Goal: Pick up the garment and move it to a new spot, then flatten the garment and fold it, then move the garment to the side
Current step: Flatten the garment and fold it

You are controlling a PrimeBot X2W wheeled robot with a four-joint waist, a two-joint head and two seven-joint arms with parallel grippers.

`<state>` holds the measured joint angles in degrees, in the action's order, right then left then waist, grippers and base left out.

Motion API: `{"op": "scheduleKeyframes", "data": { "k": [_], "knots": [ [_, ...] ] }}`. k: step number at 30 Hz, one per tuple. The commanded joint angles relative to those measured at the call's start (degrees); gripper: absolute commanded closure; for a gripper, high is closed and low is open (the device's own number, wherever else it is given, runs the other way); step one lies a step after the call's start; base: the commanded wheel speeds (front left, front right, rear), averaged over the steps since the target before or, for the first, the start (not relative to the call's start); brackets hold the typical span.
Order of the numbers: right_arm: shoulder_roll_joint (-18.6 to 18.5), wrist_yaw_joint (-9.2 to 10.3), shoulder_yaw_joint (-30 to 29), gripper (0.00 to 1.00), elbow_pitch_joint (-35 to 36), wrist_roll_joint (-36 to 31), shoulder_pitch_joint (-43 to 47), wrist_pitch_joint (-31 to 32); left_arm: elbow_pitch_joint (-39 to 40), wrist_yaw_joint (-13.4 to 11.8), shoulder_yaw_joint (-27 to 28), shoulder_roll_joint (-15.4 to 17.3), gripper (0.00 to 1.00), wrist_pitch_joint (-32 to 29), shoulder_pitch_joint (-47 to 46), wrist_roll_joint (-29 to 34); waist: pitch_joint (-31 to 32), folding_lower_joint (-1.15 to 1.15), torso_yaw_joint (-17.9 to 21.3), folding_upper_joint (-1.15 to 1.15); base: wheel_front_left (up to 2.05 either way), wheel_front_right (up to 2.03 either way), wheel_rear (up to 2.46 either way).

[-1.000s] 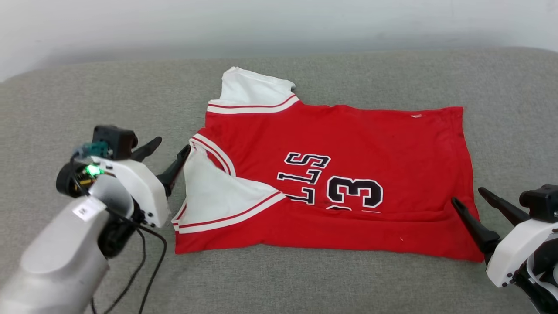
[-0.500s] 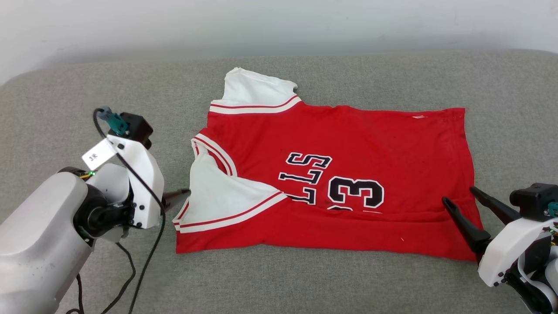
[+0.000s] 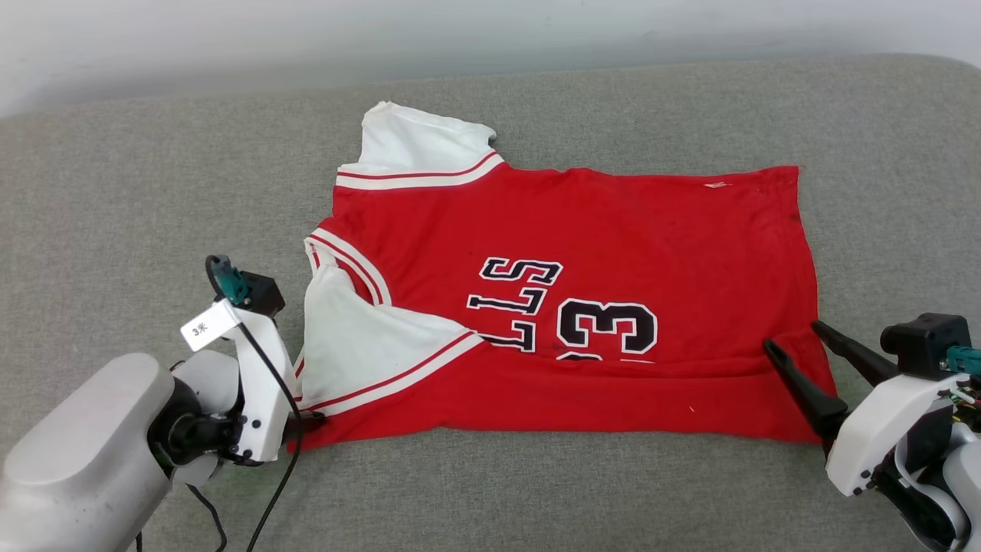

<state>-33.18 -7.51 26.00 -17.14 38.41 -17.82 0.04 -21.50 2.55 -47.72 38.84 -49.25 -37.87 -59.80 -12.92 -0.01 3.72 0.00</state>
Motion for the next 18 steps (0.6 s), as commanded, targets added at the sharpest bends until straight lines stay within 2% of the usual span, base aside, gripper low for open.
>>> {"op": "scheduleKeyframes", "data": {
  "k": [1, 5, 6, 7, 13, 18],
  "knots": [
    [0.4, 0.05, 0.3, 0.0, -0.1, 0.1, -1.3, 0.0, -1.5, 0.0, -1.0, -1.0, 0.0, 0.0, 2.1, 0.0, -0.4, 0.01, 0.5, 0.0, 0.0, 0.0, 0.0],
    [-0.1, 0.05, 0.9, 0.0, -0.2, 0.4, -1.9, 0.3, -3.6, 0.9, -2.2, -2.6, 0.0, 0.5, 4.0, -0.5, -0.5, 0.01, 0.9, 0.0, 0.0, 0.0, 0.0],
    [-0.3, 0.05, 1.0, 0.0, -0.1, 0.4, -2.2, 0.3, -3.8, 1.3, -2.3, -2.8, 0.65, 0.8, 4.3, -0.6, -0.4, 0.01, 0.9, 0.0, 0.0, 0.0, 0.0],
    [-0.7, 0.06, 1.0, 0.0, -0.1, 0.3, -2.4, 0.4, -3.9, 1.6, -2.4, -2.9, 1.0, 1.1, 4.3, -0.6, -0.2, 0.01, 0.9, 0.0, 0.0, 0.0, 0.0],
    [-4.2, 0.05, -0.8, 0.0, 0.5, -1.0, -4.3, 3.1, -2.4, 3.0, -0.4, -1.7, 1.0, 5.8, 3.2, -0.6, 1.8, 0.01, 0.3, 0.0, 0.0, 0.0, 0.0],
    [-9.0, 0.05, -1.9, 0.0, 3.2, -0.6, -6.0, 10.8, 1.3, 3.6, 1.4, -0.3, 1.0, 9.8, 3.1, -0.6, 3.0, 0.01, -0.3, 0.0, 0.0, 0.0, 0.0]
  ]
}}
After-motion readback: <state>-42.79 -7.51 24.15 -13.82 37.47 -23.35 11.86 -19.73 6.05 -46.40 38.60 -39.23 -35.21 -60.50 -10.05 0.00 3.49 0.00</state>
